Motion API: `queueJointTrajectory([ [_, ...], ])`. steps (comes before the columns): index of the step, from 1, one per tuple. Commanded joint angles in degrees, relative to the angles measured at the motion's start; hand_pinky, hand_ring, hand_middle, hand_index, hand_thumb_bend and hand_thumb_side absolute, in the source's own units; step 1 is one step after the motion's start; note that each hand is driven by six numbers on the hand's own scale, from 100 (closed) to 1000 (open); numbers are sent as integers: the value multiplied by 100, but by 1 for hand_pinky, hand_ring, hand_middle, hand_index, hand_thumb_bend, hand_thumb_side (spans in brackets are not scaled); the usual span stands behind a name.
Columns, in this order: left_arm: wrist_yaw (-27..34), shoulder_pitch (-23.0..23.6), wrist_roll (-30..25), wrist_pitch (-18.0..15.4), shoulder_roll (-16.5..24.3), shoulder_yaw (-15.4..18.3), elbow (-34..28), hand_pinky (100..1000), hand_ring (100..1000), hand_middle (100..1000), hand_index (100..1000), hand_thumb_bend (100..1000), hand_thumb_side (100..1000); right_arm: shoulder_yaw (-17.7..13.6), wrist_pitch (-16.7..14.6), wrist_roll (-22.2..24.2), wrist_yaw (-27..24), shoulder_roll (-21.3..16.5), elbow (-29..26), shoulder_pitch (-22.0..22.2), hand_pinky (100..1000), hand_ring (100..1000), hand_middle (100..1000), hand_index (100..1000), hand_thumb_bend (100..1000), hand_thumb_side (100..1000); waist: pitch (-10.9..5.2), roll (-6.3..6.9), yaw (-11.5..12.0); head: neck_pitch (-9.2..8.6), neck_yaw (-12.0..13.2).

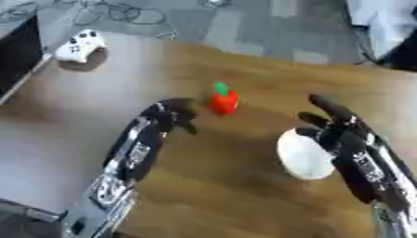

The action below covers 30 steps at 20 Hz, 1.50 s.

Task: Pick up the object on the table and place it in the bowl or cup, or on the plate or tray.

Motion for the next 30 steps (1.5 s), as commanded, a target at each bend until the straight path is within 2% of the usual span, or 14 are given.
queueJointTrajectory([
  [1,-132,-129,36,-6,117,12,-88,840,561,612,787,544,808,-44,-47,6,32,-118,-44,-12,884,938,1000,968,100,540,-43,11,-28,-151,94],
  [6,-232,-273,55,7,147,20,-134,835,557,611,783,546,806,-47,-57,24,63,-120,-33,5,885,939,1000,970,100,539,-17,25,-84,-275,225],
  [13,-282,-351,64,13,106,61,-137,821,542,604,779,544,807,-53,1,44,126,-66,-23,32,889,941,1000,974,100,538,50,43,-162,-718,374],
  [20,-397,-452,103,-24,31,129,3,799,512,590,768,535,799,4,95,99,147,-4,-34,4,890,942,1000,975,100,538,91,63,-206,-1114,358],
  [23,-723,-671,84,-31,95,190,81,791,512,572,738,484,768,37,122,137,143,-11,-32,1,890,942,1000,975,100,538,89,78,-206,-1131,383],
  [26,-1382,-1048,25,57,224,269,218,787,519,567,720,455,747,67,138,177,136,-13,-24,2,890,942,1000,975,100,538,77,84,-205,-1081,474],
  [29,-2142,-1406,85,-39,316,344,360,748,567,555,676,422,630,87,138,208,132,-25,-21,-13,891,943,1000,975,100,538,90,79,-187,-1033,578],
  [30,-2410,-1507,153,-112,326,357,451,749,573,562,678,420,625,95,132,220,130,-32,-21,-20,891,943,1000,975,100,538,96,74,-192,-1026,606],
])
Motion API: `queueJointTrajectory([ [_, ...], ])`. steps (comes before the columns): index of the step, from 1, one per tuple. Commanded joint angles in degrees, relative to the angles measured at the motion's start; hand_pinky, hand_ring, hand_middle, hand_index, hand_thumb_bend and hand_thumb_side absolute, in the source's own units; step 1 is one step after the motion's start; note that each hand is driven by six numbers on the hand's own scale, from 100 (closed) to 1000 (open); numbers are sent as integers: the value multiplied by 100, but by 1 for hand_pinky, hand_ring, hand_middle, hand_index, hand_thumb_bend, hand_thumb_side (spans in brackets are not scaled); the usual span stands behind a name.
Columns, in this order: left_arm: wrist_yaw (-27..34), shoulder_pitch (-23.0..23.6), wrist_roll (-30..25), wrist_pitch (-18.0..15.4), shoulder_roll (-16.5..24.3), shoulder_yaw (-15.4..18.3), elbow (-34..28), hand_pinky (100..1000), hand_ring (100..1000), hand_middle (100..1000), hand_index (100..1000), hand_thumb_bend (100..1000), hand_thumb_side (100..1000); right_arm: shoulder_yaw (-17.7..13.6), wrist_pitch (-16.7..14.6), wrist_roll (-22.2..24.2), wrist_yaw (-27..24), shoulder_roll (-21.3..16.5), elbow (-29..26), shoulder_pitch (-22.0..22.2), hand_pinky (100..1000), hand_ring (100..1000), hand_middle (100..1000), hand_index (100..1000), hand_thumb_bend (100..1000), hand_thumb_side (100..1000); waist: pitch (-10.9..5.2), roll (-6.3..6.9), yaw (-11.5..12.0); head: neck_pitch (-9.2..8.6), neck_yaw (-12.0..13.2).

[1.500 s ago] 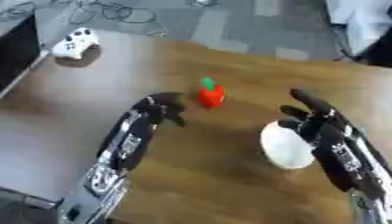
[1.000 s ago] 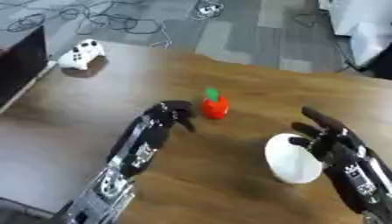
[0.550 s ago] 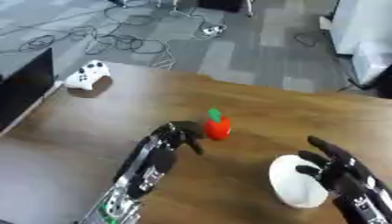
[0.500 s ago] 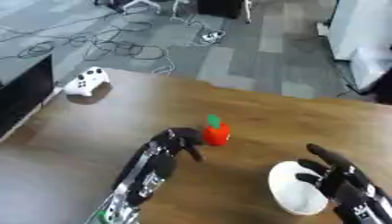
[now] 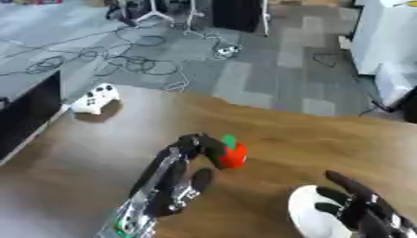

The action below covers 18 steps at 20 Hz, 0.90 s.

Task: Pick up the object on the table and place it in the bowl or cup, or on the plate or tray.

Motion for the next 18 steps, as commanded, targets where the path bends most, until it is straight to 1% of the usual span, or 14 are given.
queueJointTrajectory([
  [1,-811,-304,125,-165,134,91,177,755,595,592,692,436,621,25,-19,54,-22,-42,-57,-72,892,943,1000,975,100,538,-44,-12,-16,33,144],
  [2,-1062,-407,155,-210,137,89,303,755,595,592,692,436,621,34,-28,68,-25,-44,-56,-78,892,943,1000,975,100,538,-38,-23,-27,40,183],
  [4,-1493,-629,159,-268,153,67,568,797,680,679,748,467,647,54,-49,98,-34,-39,-52,-84,893,944,1000,975,100,538,-35,-61,-67,55,295],
  [6,-1850,-836,92,-301,161,47,827,806,700,702,765,479,654,69,-74,127,-45,-29,-49,-93,893,944,1000,975,100,538,-29,-98,-115,39,368],
  [7,-1989,-923,63,-323,173,34,935,811,714,717,777,479,642,76,-87,138,-47,-26,-50,-101,893,944,1000,975,100,538,-22,-117,-144,21,381],
  [8,-2110,-1003,37,-345,184,23,1041,811,714,717,777,478,662,83,-99,150,-53,-22,-50,-107,893,944,1000,975,100,538,-14,-132,-169,6,389],
  [10,-2288,-1157,-2,-385,209,-9,1270,814,723,724,779,461,669,95,-118,174,-60,-17,-48,-117,893,944,1000,975,100,538,1,-159,-225,-14,392],
  [11,-2365,-1229,-19,-398,220,-22,1409,819,737,733,783,418,670,101,-126,186,-63,-14,-47,-122,893,928,1000,975,100,538,10,-171,-250,-19,394],
  [12,-2450,-1298,-33,-413,226,-29,1561,817,730,728,780,439,671,108,-133,199,-65,-11,-46,-127,893,936,1000,975,100,538,20,-180,-274,-25,397],
  [13,-2528,-1347,-36,-432,234,-32,1693,827,752,745,789,412,677,111,-139,209,-66,-9,-45,-131,894,923,1000,975,100,537,29,-187,-295,-31,394],
  [16,-2854,-1517,-81,-485,298,-39,2135,839,770,760,798,411,684,122,-157,237,-65,-4,-47,-148,895,924,1000,976,100,537,69,-206,-377,-60,368],
  [18,-3032,-1611,-87,-551,353,-54,2314,838,775,767,801,410,687,127,-167,251,-60,-1,-49,-152,896,926,1000,976,100,537,94,-217,-416,-68,352],
])
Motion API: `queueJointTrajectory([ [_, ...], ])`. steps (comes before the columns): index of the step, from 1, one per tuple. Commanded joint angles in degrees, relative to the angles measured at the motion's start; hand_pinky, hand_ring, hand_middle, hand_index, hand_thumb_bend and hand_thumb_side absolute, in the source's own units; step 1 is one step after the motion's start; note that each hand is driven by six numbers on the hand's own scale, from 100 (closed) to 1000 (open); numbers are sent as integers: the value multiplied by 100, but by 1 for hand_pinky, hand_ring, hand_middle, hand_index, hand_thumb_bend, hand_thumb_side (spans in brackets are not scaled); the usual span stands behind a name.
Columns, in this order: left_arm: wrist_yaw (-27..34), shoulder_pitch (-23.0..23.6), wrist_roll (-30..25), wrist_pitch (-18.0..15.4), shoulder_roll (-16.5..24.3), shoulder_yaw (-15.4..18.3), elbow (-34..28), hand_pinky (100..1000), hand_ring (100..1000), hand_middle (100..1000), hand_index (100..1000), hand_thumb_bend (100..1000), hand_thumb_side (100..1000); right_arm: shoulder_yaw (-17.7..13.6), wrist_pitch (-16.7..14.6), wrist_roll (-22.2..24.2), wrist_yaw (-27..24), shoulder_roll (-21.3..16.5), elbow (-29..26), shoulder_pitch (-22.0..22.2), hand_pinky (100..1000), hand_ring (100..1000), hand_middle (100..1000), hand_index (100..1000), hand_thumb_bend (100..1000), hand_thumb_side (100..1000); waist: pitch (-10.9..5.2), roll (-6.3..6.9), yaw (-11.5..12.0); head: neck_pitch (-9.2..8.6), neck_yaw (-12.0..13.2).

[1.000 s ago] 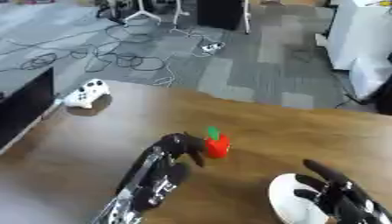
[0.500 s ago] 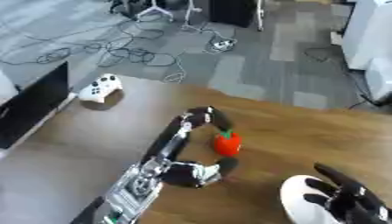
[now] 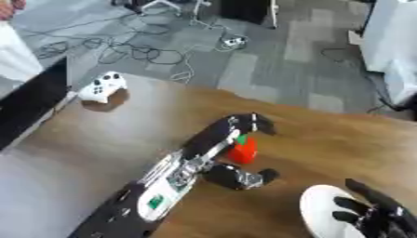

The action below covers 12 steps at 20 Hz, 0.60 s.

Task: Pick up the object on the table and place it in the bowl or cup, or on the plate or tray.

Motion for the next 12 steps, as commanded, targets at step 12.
queueJointTrajectory([
  [12,-856,-798,-472,-548,979,-270,131,758,762,782,805,418,688,49,-39,113,1,-25,-34,-60,898,927,1000,978,100,537,-46,-2,-85,51,-36],
])
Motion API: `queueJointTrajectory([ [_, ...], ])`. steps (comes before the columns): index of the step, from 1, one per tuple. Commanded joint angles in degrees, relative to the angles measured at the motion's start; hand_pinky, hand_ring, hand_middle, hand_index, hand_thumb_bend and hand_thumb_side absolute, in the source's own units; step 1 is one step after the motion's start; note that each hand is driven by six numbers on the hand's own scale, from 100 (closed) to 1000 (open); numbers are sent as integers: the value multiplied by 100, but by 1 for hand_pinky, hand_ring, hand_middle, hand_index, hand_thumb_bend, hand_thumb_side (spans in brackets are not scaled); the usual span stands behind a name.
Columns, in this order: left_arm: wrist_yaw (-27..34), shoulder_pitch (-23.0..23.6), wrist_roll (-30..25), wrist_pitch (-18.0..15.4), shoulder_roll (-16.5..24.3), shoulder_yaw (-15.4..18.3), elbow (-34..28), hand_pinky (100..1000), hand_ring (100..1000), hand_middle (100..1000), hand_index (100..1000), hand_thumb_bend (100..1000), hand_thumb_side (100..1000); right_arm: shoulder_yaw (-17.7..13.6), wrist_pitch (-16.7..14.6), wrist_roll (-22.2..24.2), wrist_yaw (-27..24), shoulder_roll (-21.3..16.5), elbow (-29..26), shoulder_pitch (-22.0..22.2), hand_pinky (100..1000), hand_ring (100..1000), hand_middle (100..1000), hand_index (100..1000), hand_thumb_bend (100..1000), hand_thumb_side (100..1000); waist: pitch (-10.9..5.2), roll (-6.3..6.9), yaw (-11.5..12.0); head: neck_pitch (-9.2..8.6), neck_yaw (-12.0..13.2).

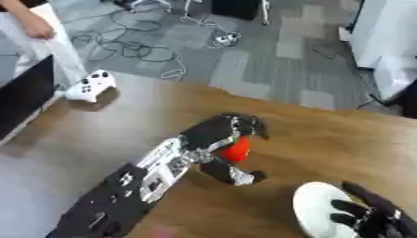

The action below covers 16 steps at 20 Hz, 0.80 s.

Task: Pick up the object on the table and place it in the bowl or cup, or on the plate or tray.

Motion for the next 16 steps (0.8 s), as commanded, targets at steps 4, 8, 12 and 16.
queueJointTrajectory([
  [4,-161,-330,-188,-143,593,13,-262,731,739,767,799,461,682,10,-3,48,-10,-37,-31,-40,898,926,1000,977,100,536,-120,35,9,295,-161],
  [8,-159,-364,-188,-96,851,137,-276,602,530,646,762,491,641,6,10,46,-16,-45,-21,-27,898,925,1000,978,100,536,-146,62,13,500,-243],
  [12,-176,-345,-172,-46,965,207,-227,519,423,561,722,461,577,7,31,47,-22,-49,-21,-26,898,925,1000,978,100,536,-160,87,15,575,-271],
  [16,-197,-304,-176,-48,1016,230,-207,512,422,548,706,443,568,2,43,44,-27,-49,-22,-22,898,925,1000,978,100,536,-167,99,19,628,-305],
])
